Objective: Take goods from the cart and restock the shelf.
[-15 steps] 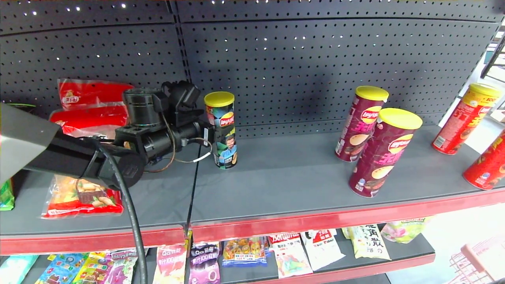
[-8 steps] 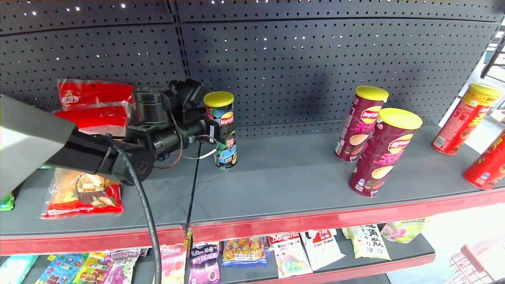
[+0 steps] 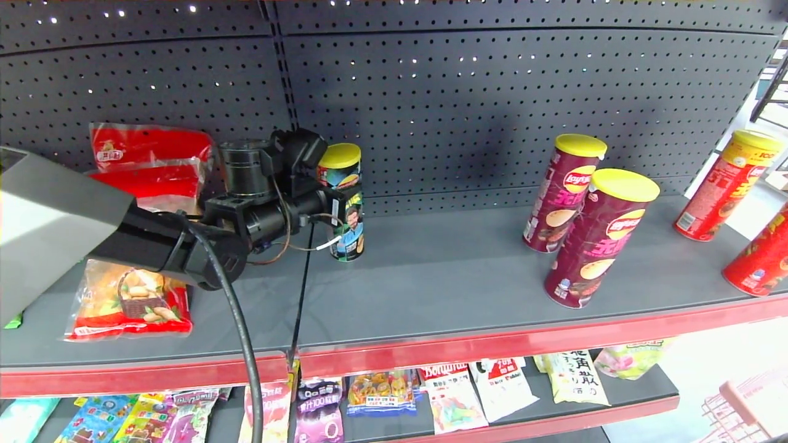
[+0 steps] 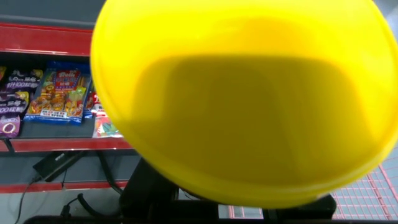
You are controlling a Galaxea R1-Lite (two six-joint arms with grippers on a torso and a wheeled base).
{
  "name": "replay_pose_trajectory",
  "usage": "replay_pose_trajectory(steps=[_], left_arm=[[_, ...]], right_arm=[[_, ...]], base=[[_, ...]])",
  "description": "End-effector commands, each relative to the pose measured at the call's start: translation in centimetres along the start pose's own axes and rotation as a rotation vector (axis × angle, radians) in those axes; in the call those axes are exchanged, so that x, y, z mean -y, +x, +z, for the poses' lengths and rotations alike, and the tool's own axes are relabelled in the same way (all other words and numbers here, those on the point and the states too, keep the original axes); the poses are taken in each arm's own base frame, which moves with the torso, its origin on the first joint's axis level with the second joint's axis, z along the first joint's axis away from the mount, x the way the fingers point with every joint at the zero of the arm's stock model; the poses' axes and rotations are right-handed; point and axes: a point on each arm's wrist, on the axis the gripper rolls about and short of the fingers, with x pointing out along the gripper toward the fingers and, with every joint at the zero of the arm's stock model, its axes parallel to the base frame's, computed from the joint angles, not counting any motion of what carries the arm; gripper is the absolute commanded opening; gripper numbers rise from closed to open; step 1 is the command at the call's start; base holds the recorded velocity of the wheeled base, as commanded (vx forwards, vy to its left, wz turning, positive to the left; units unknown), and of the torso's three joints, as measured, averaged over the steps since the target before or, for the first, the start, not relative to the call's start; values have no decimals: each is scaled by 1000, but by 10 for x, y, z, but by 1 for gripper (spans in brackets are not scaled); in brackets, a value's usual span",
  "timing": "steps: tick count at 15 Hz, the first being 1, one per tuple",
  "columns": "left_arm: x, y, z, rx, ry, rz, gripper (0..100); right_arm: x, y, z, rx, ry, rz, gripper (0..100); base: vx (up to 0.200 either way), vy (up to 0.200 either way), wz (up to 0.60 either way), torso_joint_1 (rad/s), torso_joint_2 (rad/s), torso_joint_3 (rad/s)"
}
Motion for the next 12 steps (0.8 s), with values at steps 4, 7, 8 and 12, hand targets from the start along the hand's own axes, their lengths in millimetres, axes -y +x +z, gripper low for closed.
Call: replay_pose_trajectory(steps=[4,7,8,12], left_arm=[[9,-27,12,8,-10,-61,0],[20,-72,23,12,-41,-129,0],[22,-83,27,21,-46,-149,0],[26,-106,42,65,-36,-155,0]], right_arm=[[0,0,0,-1,-2,0,0],[0,1,1,-6,-3,1,0],[0,1,0,-10,-4,4,0],[0,2,0,-16,-5,5,0]], base=[[0,0,0,0,0,0],[0,0,0,0,0,0],[0,0,0,0,0,0],[0,0,0,0,0,0]])
